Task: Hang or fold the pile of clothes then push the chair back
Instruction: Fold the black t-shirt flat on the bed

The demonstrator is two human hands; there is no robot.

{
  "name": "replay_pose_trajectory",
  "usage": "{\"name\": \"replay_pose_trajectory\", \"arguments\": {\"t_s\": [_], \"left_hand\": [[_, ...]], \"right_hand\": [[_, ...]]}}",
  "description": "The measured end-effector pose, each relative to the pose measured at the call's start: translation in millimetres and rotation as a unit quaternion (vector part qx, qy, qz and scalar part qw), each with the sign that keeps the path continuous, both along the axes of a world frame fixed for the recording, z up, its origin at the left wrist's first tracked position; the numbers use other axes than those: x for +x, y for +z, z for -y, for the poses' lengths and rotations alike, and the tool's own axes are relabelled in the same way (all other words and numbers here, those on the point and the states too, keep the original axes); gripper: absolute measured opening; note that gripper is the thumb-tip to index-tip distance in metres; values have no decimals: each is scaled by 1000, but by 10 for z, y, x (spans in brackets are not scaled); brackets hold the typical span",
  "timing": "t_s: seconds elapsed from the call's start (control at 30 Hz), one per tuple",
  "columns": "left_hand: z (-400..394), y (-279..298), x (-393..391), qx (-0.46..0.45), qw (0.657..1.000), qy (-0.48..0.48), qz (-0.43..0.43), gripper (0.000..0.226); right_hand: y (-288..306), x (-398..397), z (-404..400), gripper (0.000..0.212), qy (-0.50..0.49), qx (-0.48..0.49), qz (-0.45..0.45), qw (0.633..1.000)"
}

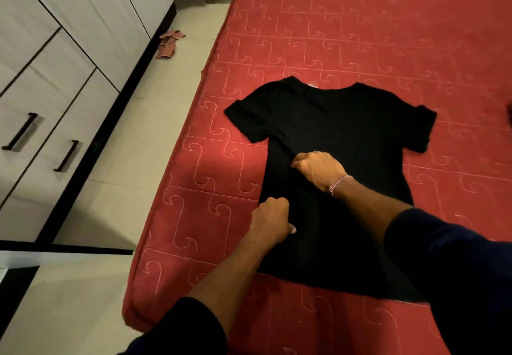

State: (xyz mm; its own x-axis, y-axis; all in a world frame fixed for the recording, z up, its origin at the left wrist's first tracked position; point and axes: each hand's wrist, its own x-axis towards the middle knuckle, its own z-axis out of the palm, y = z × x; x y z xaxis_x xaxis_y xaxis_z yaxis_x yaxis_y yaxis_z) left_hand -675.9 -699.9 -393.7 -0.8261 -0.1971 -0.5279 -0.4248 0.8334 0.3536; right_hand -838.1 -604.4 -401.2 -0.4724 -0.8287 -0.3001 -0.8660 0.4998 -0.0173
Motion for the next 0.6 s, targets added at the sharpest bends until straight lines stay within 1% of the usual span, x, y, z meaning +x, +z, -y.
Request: {"name": "replay_pose_trajectory", "arguments": {"t_s": [0.1, 0.2, 0.3, 0.4, 0.47, 0.53, 0.57, 0.6], "left_hand": [[-191, -115, 47, 5, 1000, 1, 1, 44], [-300, -218, 67, 20, 1000, 16, -7, 43], [-342, -291, 74, 72, 996, 51, 0, 39], [-287, -357, 82, 156, 983, 94, 32, 42], [-202, -348, 80, 212, 971, 100, 49, 38], [-92, -335, 77, 229, 965, 127, 29, 24], [-28, -344, 85, 218, 965, 144, 6, 14], [37, -380, 98, 193, 969, 153, -21, 5]], "right_hand": [[-81, -18, -167, 36, -4, 5, 12, 1000], [-184, -10, -283, 44, -7, -3, 27, 1000], [-278, 57, -347, 49, -29, -32, 35, 998], [-304, 217, -376, 44, -102, -100, 65, 988], [-313, 398, -376, 43, -197, -176, 121, 957], [-327, 595, -368, 44, -323, -221, 187, 901], [-333, 676, -366, 47, -379, -208, 215, 876], [-344, 730, -370, 50, -415, -174, 237, 861]]}}
